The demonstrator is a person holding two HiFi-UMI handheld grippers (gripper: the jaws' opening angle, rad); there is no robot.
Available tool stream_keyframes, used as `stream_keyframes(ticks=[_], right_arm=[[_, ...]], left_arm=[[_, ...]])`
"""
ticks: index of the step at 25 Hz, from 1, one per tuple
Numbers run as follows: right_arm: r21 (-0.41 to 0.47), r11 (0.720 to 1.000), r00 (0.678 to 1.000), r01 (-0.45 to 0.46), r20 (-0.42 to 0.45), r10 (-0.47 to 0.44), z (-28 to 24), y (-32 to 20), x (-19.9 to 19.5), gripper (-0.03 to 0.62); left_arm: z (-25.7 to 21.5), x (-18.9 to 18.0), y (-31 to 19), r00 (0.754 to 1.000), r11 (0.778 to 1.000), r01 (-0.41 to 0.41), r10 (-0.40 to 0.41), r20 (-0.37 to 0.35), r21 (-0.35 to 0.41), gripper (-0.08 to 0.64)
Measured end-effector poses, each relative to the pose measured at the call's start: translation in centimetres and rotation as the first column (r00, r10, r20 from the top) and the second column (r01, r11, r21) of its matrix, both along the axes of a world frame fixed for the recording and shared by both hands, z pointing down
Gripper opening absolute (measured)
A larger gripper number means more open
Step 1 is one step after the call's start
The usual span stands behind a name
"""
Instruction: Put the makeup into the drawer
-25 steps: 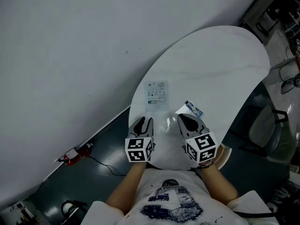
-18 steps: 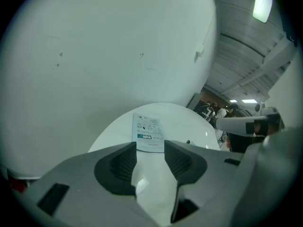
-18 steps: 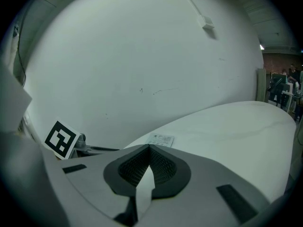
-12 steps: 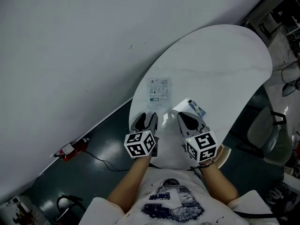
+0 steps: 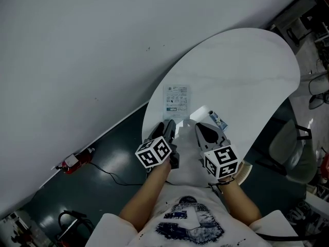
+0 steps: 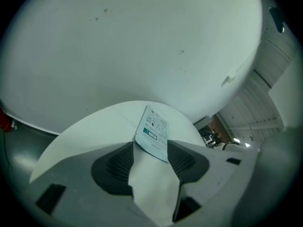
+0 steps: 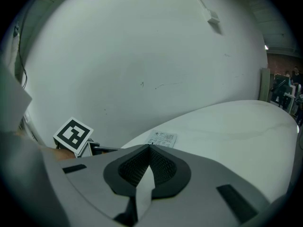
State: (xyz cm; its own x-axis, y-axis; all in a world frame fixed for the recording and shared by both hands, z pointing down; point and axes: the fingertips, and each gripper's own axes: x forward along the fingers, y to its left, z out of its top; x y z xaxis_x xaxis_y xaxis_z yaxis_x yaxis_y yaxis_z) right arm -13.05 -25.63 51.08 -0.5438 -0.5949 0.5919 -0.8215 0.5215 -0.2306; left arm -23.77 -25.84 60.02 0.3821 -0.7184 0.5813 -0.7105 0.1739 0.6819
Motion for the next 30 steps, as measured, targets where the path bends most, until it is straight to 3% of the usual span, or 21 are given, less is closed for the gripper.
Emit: stream_keyframes(ticks=[15, 25, 30], right_arm=[[-0.006, 1.000, 1.000, -0.004, 0.002, 0.004, 0.2, -1.5, -0.2, 0.020], [-0.009, 1.000, 1.000, -0.010, 0.004, 0.010, 0.3, -1.7, 0.3, 0.020], [-0.011, 1.000, 1.000, -0.015, 0.007, 0.015, 0.5, -1.9, 0.6, 0.021]], left_arm=[[1.3, 0.0, -0.8, 0.997, 0.998, 0.041, -0.044, -0.065, -0.047, 0.249], [1.1, 0.0, -1.6, 0.973, 0.988, 0.133, -0.144, -0.179, -0.073, 0.247], [1.6, -0.2, -2.0, 0.960, 0.979, 0.176, -0.193, -0.200, -0.102, 0.226]])
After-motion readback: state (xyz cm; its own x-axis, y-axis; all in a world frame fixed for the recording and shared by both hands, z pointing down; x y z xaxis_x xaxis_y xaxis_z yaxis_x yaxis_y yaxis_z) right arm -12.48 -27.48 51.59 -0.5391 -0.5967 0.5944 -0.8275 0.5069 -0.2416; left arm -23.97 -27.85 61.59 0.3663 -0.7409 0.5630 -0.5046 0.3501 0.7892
